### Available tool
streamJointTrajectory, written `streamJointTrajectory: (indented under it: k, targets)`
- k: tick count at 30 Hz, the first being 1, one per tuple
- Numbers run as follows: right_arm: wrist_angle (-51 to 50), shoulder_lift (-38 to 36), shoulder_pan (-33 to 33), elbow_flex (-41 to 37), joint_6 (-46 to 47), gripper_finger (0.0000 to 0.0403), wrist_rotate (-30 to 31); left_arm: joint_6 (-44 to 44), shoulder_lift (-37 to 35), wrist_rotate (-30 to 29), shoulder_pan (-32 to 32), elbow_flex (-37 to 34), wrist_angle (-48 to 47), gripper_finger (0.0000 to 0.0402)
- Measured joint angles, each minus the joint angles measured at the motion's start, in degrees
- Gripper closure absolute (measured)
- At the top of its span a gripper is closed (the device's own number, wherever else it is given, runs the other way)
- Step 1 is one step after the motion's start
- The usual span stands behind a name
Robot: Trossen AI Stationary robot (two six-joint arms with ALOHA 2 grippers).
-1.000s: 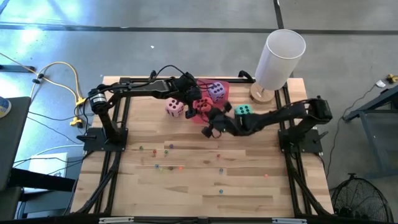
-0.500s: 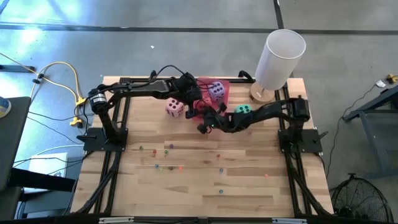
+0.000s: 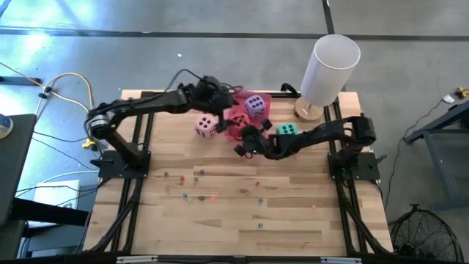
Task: Pick & Place Dice
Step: Put the right small red dice into the bin
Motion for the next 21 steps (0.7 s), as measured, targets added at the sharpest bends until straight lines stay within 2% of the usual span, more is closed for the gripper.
streamJointTrajectory:
  k: [5,12,16,19,21]
  targets:
    - [-2.2,-7.5,4.9,0.1,0.6,0.0401,0.2,-3.7,-9.5,0.0,0.1,0.0,-3.2,0.0002]
    - [-11.3,-14.3,18.4,0.1,5.3,0.0401,-5.0,-6.4,-17.8,7.7,-3.0,0.0,-21.4,0.0002]
    - [-20.2,-14.1,27.1,0.1,14.5,0.0401,-4.8,-6.7,-18.4,11.3,-6.9,-1.1,-30.9,0.0002]
    - [-24.9,-12.0,32.1,0.1,24.2,0.0401,-2.8,-8.2,-18.4,12.8,-10.8,-4.8,-30.1,0.0002]
    - [-28.9,-10.3,35.2,0.0,30.0,0.0401,-0.3,-9.9,-18.4,11.4,-13.5,-8.0,-27.2,0.0002]
